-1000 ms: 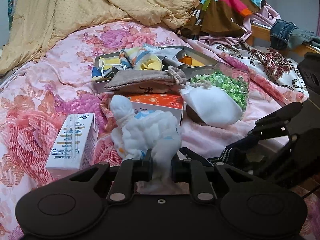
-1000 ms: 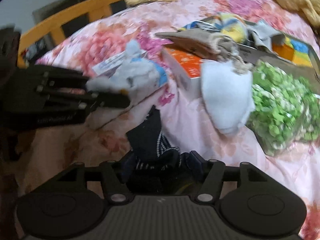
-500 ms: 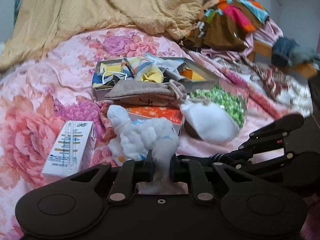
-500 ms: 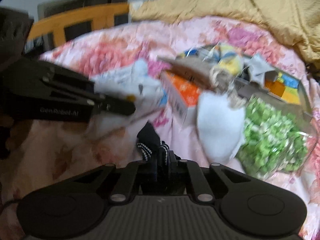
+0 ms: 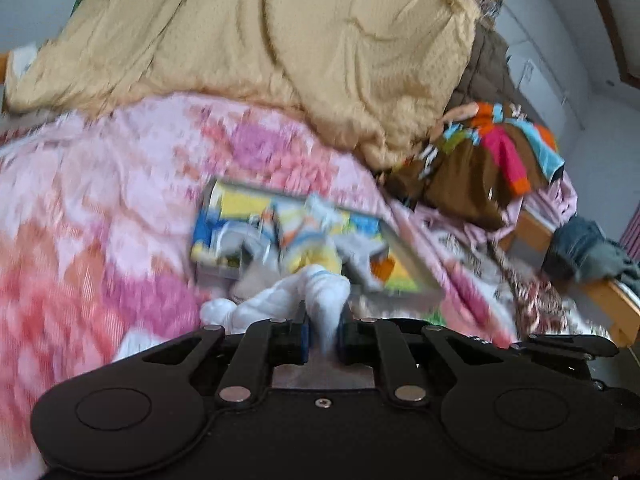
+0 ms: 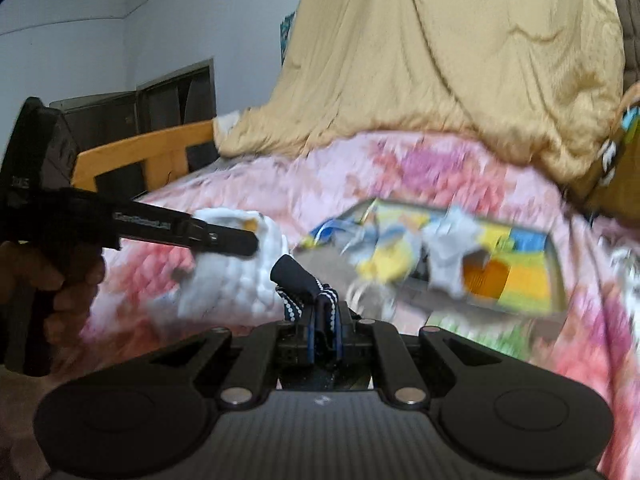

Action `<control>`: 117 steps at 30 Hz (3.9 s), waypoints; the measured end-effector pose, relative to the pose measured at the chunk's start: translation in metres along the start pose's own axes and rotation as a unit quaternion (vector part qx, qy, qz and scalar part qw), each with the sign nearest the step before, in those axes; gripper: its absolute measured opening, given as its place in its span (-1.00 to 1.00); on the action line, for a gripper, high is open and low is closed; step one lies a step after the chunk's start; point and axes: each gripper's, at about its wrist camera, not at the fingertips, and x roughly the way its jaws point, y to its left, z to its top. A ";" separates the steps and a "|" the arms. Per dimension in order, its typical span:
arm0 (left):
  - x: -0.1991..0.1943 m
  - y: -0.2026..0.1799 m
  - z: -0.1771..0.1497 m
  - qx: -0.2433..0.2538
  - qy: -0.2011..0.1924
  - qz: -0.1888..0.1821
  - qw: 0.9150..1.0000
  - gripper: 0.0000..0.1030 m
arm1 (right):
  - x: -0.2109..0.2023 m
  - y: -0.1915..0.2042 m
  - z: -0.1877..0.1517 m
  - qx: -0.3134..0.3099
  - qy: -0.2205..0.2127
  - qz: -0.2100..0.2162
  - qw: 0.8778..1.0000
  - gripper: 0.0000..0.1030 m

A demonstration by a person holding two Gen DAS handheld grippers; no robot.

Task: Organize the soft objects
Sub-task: 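Carry the white pad with the left tool while the right carries a black striped sock toward the tray, then lower the pad and sock into the tray and open both tools, then withdraw both tools from the tray toward the grey pouch and white cloth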

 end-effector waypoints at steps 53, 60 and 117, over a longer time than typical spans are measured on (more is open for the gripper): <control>0.211 0.056 0.075 0.004 0.027 0.045 0.999 -0.69 | 0.212 -0.131 0.079 0.139 0.172 -0.153 0.963 -0.54; 0.213 0.057 0.070 0.002 0.027 0.051 0.998 -0.60 | 0.209 -0.128 0.079 0.124 0.170 -0.159 0.965 -0.27; 0.022 -0.013 0.000 0.002 -0.092 0.145 0.985 0.99 | -0.006 -0.030 -0.002 0.110 -0.039 -0.205 0.972 1.00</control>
